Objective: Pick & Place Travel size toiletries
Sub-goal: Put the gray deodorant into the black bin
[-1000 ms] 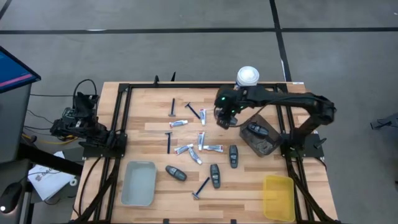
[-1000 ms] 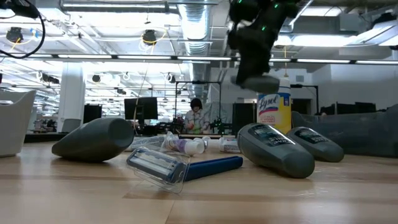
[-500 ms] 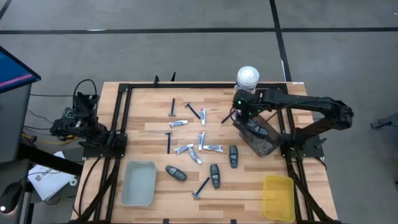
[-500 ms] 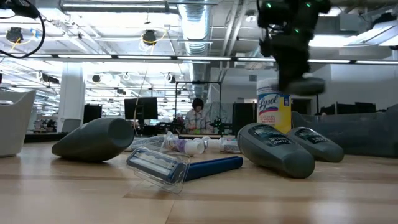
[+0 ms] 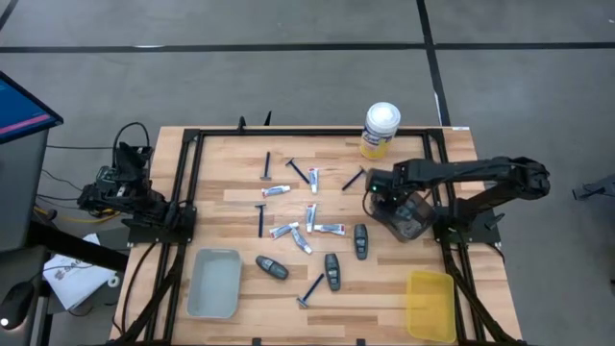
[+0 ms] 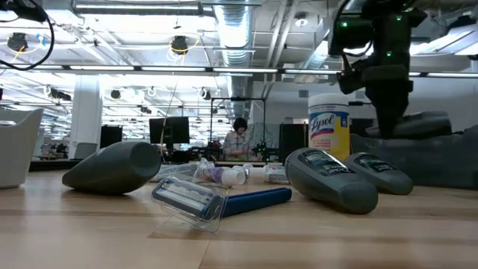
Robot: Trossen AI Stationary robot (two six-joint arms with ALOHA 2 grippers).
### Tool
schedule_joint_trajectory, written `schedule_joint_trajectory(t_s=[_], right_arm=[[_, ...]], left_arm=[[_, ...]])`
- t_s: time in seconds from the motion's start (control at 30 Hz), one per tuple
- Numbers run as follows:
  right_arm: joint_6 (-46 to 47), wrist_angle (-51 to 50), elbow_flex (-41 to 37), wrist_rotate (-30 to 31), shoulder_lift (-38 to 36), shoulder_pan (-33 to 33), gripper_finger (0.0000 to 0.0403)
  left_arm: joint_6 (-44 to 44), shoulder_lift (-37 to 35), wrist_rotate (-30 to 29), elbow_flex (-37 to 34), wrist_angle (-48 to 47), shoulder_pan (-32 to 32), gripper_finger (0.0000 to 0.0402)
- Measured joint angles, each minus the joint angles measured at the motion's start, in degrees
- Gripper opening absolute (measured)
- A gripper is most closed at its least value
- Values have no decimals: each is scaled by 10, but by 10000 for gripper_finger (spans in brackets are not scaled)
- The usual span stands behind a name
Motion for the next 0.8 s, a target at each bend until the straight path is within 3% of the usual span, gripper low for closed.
schedule_joint_trajectory(t_s=[0.2, 0.37, 0.5, 0.67, 0.8], right_arm=[[31, 8, -35, 7, 0, 1, 180], [49, 7, -40, 21, 0, 1, 292], [75, 1, -24, 18, 0, 1, 339], [170, -11, 40, -14, 0, 19, 338], [279, -4, 93, -18, 1, 79, 323]], left_arm=[[0, 0, 0, 0, 0, 0, 92], [0, 0, 0, 0, 0, 0, 92], [0, 0, 0, 0, 0, 0, 92], [0, 0, 0, 0, 0, 0, 92], [0, 0, 0, 0, 0, 0, 92]])
